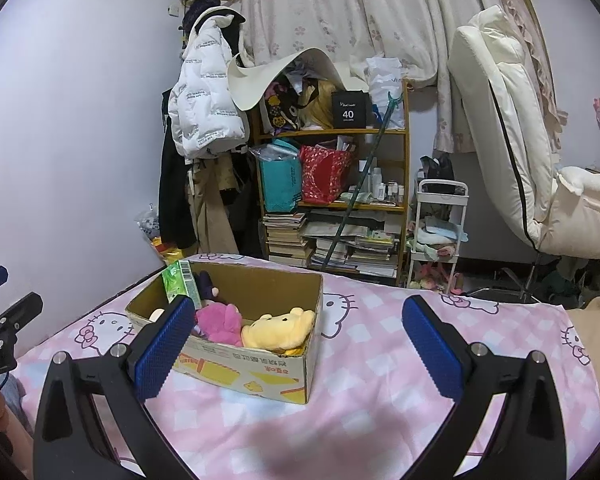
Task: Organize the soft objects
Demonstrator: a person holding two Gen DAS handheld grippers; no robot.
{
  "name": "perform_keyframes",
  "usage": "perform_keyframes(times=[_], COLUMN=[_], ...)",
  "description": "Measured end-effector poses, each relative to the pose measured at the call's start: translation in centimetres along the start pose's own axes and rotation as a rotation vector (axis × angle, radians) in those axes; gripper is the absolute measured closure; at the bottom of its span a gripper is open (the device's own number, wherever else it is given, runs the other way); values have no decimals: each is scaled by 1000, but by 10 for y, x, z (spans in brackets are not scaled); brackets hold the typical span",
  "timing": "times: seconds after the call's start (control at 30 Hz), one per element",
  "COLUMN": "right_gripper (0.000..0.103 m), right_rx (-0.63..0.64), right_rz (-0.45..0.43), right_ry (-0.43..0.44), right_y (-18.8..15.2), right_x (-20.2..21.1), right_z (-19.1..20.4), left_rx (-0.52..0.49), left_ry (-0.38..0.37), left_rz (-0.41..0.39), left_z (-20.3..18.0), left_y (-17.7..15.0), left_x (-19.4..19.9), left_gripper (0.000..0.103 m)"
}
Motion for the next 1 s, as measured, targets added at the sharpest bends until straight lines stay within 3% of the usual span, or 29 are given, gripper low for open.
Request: perform_keyframes(times=[1.0], right_gripper=[0], right_rx=[10], right_rz=[1], right_ry=[-3], right_y=[-1], right_x=[-1], right_z=[-1], left_rx=[9], left_ry=[7], left_rz=[5], left_z=[2], left_y=[-4], left_x=[2], left_gripper=[1])
Point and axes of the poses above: each gripper's, at about its wrist camera, not at the fingertips, and x roughly against the way its jaws point, z to its left, y to its top, the point moved 4 cm from there along -x, roughly the way its jaws point, and after that the axes turned 12 degrees about -y, right-handed, at the moved point
